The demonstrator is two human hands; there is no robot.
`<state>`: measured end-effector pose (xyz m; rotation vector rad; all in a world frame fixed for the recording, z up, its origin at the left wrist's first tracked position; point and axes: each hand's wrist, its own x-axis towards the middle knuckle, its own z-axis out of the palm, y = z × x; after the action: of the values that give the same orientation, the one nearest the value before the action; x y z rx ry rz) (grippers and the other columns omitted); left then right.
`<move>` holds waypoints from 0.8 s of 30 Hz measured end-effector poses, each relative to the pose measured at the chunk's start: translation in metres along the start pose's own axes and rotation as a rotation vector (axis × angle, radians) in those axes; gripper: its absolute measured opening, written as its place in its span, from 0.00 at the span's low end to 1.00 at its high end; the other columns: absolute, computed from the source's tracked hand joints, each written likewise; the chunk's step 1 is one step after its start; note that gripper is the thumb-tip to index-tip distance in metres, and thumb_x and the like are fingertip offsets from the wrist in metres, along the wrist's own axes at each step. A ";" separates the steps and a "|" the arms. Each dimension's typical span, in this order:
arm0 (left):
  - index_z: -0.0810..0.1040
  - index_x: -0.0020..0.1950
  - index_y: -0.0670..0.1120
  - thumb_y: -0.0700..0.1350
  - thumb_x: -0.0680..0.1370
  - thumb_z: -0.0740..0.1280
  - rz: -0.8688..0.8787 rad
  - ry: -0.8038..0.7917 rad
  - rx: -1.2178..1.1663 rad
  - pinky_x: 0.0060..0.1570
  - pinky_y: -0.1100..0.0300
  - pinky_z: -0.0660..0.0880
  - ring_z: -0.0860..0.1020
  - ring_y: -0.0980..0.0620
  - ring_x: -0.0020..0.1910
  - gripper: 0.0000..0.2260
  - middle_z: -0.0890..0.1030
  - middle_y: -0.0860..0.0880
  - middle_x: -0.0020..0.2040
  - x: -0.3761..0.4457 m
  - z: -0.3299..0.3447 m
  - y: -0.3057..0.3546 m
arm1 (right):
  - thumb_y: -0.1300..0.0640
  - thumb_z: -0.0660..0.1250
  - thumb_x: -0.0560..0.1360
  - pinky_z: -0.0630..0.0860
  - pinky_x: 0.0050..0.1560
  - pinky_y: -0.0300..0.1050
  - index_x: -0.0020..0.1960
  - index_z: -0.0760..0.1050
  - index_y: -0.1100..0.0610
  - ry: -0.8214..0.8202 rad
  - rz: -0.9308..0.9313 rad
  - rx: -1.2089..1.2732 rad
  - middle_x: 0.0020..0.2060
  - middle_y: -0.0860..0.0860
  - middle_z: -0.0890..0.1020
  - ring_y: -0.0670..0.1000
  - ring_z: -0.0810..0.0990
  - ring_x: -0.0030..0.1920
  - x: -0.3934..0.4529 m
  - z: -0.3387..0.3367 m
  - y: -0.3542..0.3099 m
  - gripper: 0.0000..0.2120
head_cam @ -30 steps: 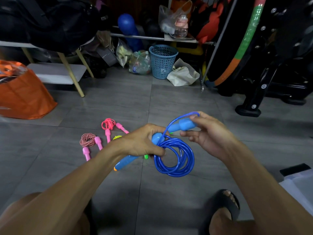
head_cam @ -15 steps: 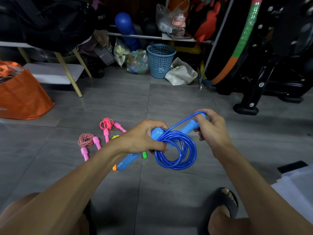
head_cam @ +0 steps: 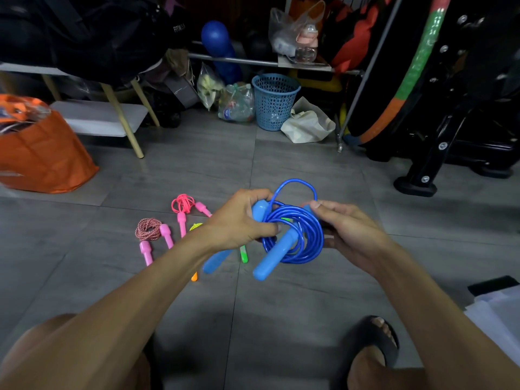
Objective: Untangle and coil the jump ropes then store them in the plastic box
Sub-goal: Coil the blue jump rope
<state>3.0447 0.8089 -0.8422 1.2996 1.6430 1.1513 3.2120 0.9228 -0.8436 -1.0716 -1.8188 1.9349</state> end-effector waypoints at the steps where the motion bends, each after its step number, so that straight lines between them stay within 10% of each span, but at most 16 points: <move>1: 0.77 0.45 0.40 0.32 0.70 0.70 0.013 0.018 0.013 0.29 0.64 0.73 0.75 0.54 0.30 0.07 0.77 0.46 0.34 0.001 0.001 -0.002 | 0.54 0.60 0.79 0.76 0.49 0.51 0.52 0.80 0.61 -0.007 -0.003 0.000 0.43 0.57 0.82 0.54 0.78 0.44 0.000 0.000 0.000 0.13; 8: 0.77 0.39 0.49 0.41 0.64 0.72 0.029 0.144 -0.003 0.39 0.48 0.77 0.75 0.53 0.32 0.07 0.79 0.46 0.33 0.009 0.015 -0.017 | 0.33 0.63 0.70 0.73 0.61 0.54 0.53 0.81 0.57 -0.207 -0.014 -0.070 0.53 0.57 0.83 0.57 0.80 0.57 -0.002 0.007 0.006 0.30; 11: 0.77 0.37 0.51 0.38 0.64 0.72 0.001 0.176 -0.042 0.38 0.48 0.77 0.75 0.53 0.32 0.09 0.79 0.48 0.33 0.010 0.019 -0.018 | 0.50 0.74 0.68 0.77 0.55 0.43 0.54 0.80 0.53 -0.233 -0.131 -0.199 0.48 0.51 0.84 0.48 0.81 0.51 -0.005 0.007 0.006 0.16; 15: 0.76 0.38 0.48 0.32 0.64 0.72 -0.060 0.228 -0.080 0.32 0.54 0.77 0.75 0.53 0.30 0.12 0.78 0.49 0.32 0.013 0.023 -0.020 | 0.70 0.73 0.65 0.80 0.45 0.42 0.61 0.69 0.55 -0.044 -0.125 -0.272 0.49 0.50 0.82 0.46 0.81 0.46 0.000 0.015 0.011 0.28; 24: 0.79 0.41 0.47 0.44 0.61 0.68 -0.129 0.541 0.022 0.35 0.50 0.78 0.77 0.50 0.31 0.10 0.82 0.48 0.34 0.021 0.022 -0.033 | 0.49 0.62 0.78 0.71 0.27 0.40 0.58 0.67 0.57 0.085 0.016 -0.398 0.37 0.55 0.83 0.47 0.75 0.24 0.008 0.029 0.026 0.14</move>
<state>3.0499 0.8308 -0.8814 0.9199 2.0902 1.4930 3.1944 0.9024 -0.8727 -1.2645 -2.2068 1.5421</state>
